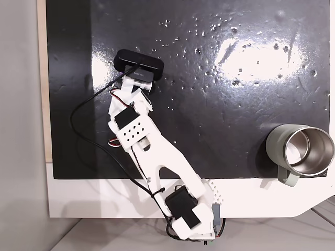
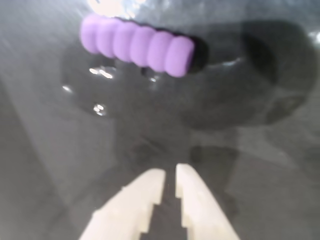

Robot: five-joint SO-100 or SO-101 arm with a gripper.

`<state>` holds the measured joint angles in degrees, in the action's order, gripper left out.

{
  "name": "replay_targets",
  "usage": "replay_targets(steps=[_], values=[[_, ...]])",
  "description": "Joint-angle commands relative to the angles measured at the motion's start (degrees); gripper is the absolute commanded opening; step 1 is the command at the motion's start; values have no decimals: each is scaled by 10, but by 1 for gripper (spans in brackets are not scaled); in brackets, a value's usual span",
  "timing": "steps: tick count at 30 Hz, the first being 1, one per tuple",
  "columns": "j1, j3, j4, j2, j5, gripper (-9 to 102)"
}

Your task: Grasp a pengrip and put it in the cup.

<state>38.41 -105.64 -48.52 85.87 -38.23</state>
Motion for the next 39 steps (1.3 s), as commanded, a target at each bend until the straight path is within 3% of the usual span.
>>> replay_targets(steps=[1, 23, 39], values=[[2, 40, -24, 4, -59, 10], [-64, 139, -47, -68, -345, 17], [-63, 252, -126, -120, -519, 22]])
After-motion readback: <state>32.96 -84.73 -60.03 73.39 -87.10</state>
